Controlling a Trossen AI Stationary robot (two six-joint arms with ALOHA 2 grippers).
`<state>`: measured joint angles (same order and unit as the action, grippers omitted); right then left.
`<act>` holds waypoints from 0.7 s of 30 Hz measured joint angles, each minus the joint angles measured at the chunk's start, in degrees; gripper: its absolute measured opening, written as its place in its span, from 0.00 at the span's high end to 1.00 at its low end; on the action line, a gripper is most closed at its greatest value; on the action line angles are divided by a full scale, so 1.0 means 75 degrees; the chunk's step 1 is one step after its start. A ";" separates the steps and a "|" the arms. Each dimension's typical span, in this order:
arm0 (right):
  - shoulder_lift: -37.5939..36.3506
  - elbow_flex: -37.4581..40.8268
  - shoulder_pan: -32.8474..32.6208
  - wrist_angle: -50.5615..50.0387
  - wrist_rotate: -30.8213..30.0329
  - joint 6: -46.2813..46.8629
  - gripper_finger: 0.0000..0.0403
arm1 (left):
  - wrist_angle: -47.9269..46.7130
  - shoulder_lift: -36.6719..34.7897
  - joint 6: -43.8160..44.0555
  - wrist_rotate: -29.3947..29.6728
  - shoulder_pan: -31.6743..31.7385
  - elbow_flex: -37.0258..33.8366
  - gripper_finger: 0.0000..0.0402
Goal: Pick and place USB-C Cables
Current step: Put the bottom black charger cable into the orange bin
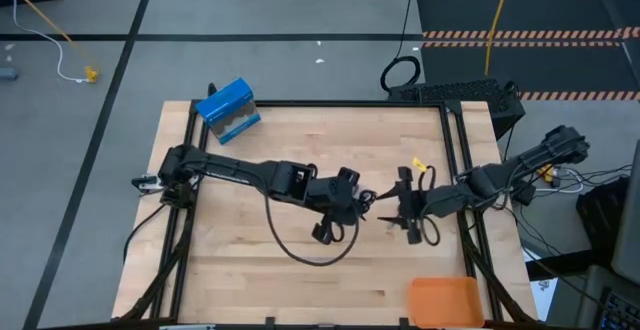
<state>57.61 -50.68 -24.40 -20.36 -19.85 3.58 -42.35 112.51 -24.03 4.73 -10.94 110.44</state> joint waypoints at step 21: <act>0.1266 0.0000 0.0504 0.1347 0.0061 0.0030 0.53 | 0.0455 -0.0003 0.0412 0.0184 0.0023 -0.0366 0.94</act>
<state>67.11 -50.68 -20.62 -10.26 -19.40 3.80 -38.94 112.49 -20.93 6.11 -10.76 107.70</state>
